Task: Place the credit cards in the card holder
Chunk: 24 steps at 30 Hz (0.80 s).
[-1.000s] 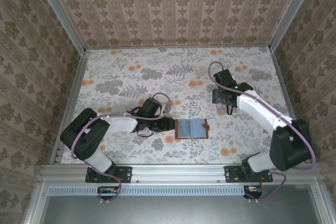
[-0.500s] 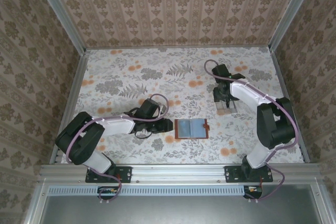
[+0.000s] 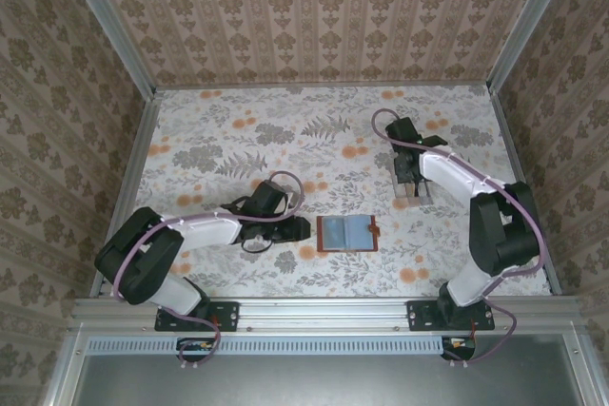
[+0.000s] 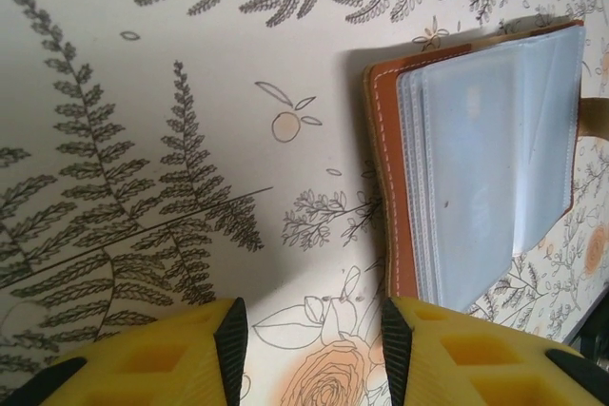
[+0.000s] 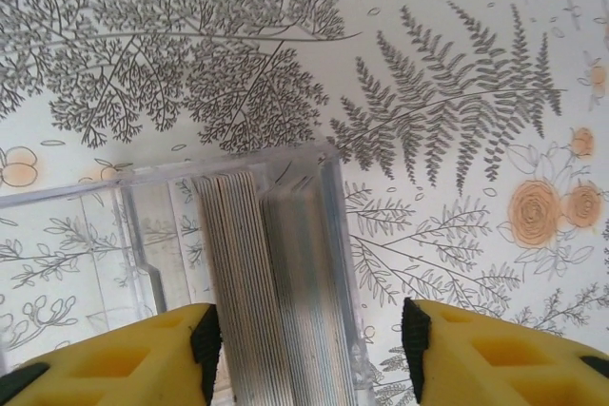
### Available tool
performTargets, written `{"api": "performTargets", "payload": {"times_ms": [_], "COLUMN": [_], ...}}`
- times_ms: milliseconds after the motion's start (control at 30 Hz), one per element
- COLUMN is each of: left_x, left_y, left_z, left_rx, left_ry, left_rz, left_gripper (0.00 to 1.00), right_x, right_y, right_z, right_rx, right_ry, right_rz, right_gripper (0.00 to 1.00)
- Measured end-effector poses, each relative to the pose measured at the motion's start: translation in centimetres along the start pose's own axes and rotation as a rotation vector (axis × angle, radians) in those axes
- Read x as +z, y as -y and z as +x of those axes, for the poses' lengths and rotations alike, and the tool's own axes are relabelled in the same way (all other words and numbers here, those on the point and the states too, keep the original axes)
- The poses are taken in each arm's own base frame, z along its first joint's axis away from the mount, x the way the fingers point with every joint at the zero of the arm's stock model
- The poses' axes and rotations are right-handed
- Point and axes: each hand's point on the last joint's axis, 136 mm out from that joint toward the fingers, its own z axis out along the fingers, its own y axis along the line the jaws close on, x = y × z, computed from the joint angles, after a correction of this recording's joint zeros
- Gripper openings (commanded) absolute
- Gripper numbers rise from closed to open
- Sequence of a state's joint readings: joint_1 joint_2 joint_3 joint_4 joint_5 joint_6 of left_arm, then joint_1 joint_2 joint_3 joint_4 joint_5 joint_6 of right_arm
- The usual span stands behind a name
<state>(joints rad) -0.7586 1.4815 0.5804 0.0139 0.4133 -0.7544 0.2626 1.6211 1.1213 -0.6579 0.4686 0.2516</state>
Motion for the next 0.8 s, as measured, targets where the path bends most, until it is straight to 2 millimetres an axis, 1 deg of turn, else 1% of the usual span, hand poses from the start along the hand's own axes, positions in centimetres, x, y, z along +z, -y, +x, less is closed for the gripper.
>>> {"api": "performTargets", "payload": {"times_ms": [133, 200, 267, 367, 467, 533, 633, 800], "left_x": [-0.2, -0.3, -0.4, -0.6, -0.7, -0.7, -0.9, -1.7], "left_y": [-0.3, -0.4, -0.5, -0.8, -0.9, -1.0, -1.1, -1.3], "left_z": [0.4, 0.5, 0.6, 0.8, 0.9, 0.9, 0.9, 0.6], "left_rx": [-0.001, -0.003, -0.003, -0.005, -0.007, -0.004, 0.005, 0.011], "left_ry": [0.001, 0.000, 0.002, 0.004, 0.002, 0.003, 0.004, 0.026], "left_rz": [-0.004, -0.010, -0.013, -0.024, -0.028, -0.033, -0.041, -0.056], "left_gripper": [0.44, 0.44, 0.44, 0.44, 0.44, 0.44, 0.44, 0.43], "right_x": [-0.6, -0.6, -0.6, -0.4, -0.3, -0.2, -0.4, -1.6], "right_y": [0.2, 0.1, 0.1, -0.2, -0.6, -0.8, -1.0, -1.3], "right_z": [-0.4, -0.5, -0.5, -0.3, 0.0, 0.2, 0.4, 0.1], "right_rx": [-0.001, -0.004, -0.006, -0.007, -0.011, -0.008, -0.004, 0.041], "right_ry": [0.026, 0.030, 0.032, 0.031, 0.019, 0.016, 0.014, 0.038], "right_rz": [-0.004, -0.006, -0.007, -0.017, -0.039, -0.051, -0.074, -0.125], "right_gripper": [0.42, 0.34, 0.23, 0.12, 0.04, 0.00, 0.00, 0.00]}}
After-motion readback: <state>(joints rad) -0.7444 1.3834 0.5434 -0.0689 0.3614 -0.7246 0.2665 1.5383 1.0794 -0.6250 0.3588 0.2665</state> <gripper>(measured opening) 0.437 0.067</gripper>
